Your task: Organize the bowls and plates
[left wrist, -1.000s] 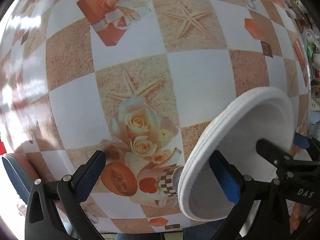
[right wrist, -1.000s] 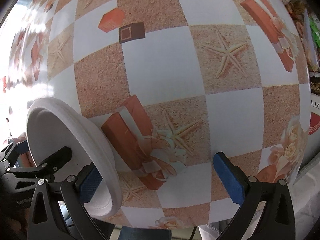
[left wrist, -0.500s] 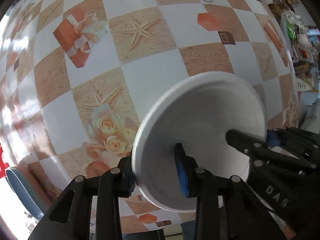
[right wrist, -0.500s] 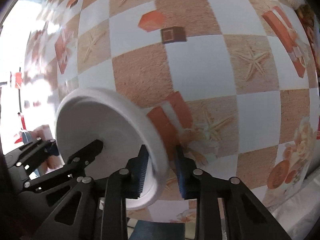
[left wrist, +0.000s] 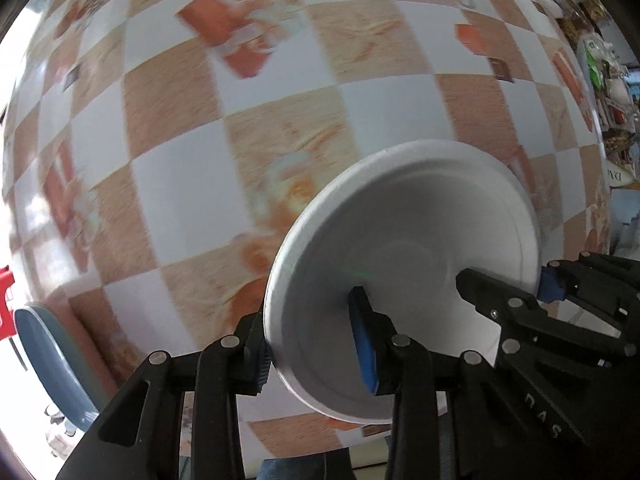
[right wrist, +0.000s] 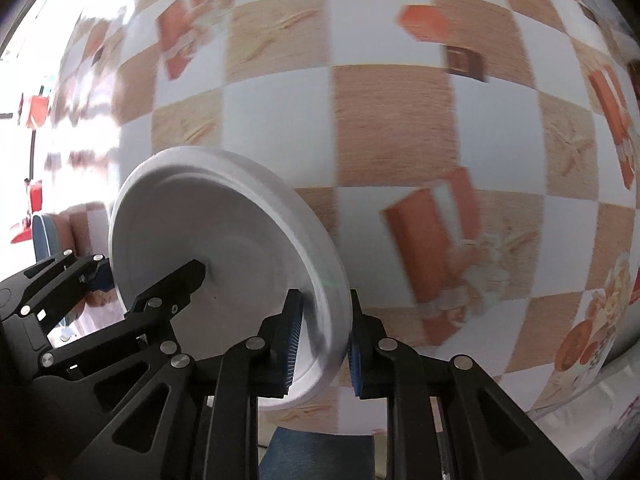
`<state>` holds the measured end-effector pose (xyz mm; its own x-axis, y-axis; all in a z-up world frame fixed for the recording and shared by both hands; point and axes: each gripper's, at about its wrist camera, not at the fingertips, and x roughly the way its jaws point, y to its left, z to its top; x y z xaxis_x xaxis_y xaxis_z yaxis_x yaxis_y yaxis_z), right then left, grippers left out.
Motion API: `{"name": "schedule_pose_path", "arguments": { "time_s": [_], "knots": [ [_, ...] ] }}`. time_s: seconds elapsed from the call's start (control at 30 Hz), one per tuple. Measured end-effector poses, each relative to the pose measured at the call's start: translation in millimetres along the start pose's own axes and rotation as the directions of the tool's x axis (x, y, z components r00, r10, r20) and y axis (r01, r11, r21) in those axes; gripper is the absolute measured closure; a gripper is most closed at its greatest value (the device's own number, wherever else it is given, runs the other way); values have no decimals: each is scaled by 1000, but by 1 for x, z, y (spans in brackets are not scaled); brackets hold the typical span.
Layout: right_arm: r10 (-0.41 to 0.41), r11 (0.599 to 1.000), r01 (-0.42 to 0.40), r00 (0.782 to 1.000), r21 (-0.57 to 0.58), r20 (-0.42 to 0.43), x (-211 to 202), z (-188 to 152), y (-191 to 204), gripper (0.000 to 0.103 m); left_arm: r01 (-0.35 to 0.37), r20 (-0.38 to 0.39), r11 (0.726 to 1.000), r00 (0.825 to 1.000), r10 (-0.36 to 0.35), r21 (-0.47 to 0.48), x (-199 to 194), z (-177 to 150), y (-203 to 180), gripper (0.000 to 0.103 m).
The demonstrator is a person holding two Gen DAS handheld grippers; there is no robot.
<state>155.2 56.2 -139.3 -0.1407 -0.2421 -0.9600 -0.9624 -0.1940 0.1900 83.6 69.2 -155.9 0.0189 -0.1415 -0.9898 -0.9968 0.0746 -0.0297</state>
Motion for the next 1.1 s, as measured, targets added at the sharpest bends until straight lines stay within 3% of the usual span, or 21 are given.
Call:
{"name": "schedule_pose_path", "arguments": {
  "time_s": [0.63, 0.77, 0.9, 1.1],
  "knots": [
    [-13, 993, 9, 999, -119, -32, 48, 11, 150, 81, -44, 34, 995, 998, 47, -85, 8, -74, 142, 61],
    [-18, 990, 13, 999, -138, -31, 56, 13, 165, 81, -42, 35, 994, 998, 45, -98, 11, -93, 183, 61],
    [-18, 988, 13, 999, -155, -34, 63, 8, 186, 81, -42, 31, 992, 998, 46, -116, 13, -100, 197, 61],
    [-24, 983, 17, 999, -185, -36, 57, -4, 182, 81, -39, 26, 989, 999, 43, -141, 34, -105, 224, 60]
  ]
}}
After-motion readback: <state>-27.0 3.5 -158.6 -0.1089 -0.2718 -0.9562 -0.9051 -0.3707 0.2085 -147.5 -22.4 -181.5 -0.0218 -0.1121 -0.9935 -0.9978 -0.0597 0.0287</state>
